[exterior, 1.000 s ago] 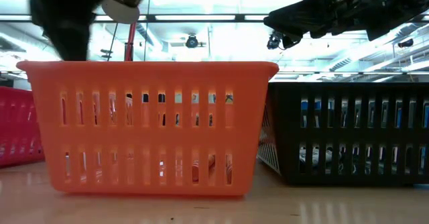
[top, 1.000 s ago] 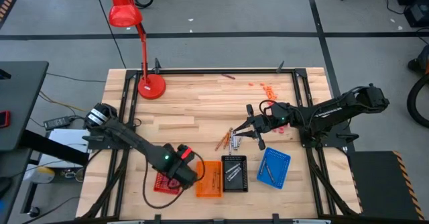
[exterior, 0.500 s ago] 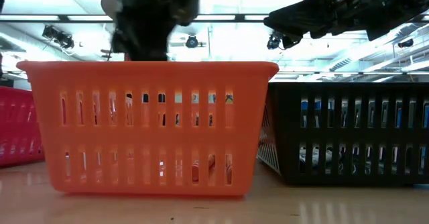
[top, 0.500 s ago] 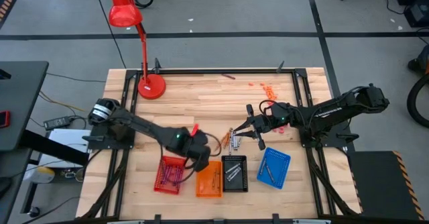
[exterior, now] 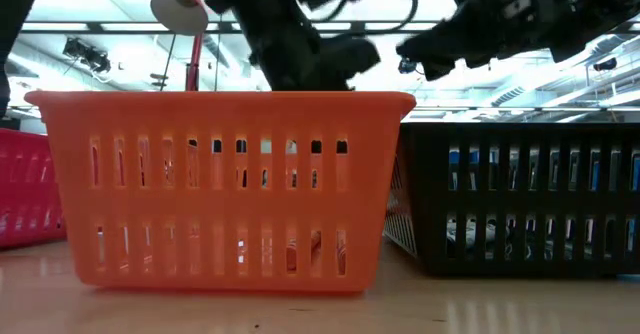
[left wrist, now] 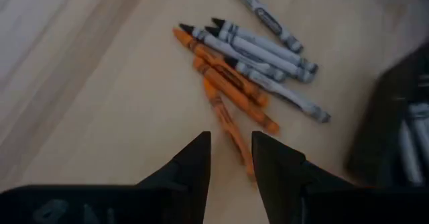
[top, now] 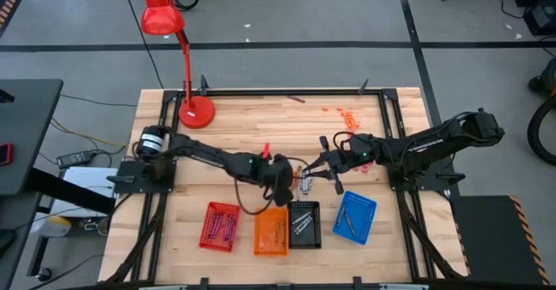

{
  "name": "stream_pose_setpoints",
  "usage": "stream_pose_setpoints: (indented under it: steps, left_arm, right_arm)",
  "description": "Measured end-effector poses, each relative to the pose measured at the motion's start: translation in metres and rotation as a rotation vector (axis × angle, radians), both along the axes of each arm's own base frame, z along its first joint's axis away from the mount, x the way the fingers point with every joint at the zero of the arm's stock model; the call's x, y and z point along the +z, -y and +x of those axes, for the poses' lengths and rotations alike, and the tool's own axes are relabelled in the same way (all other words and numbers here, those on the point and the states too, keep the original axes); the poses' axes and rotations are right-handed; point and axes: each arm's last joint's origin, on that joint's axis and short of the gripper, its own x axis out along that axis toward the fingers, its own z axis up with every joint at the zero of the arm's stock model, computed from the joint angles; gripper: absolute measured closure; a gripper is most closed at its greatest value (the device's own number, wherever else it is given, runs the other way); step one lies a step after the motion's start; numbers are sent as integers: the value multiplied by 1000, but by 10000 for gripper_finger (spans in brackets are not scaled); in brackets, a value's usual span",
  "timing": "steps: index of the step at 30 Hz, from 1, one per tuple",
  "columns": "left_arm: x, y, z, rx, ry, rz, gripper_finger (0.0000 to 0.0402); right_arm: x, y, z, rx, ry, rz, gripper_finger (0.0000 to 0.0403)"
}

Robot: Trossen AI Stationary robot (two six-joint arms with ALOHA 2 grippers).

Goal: Sort crayons
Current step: Put the orange crayon into the orange bin

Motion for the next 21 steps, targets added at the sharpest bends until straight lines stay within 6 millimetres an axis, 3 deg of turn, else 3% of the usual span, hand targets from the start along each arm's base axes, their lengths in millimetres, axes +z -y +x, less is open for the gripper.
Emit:
stream_pose_setpoints:
  steps: [9,21]
  left_arm:
    - [-19,-19,16,-23,30,-2,283]
    - [-54,-19,25,-56,-25,-26,283]
  right_arm:
    - [-6,8,-2,-81,-65,-34,321]
    - [-10,18,-14,-123,-197,-40,321]
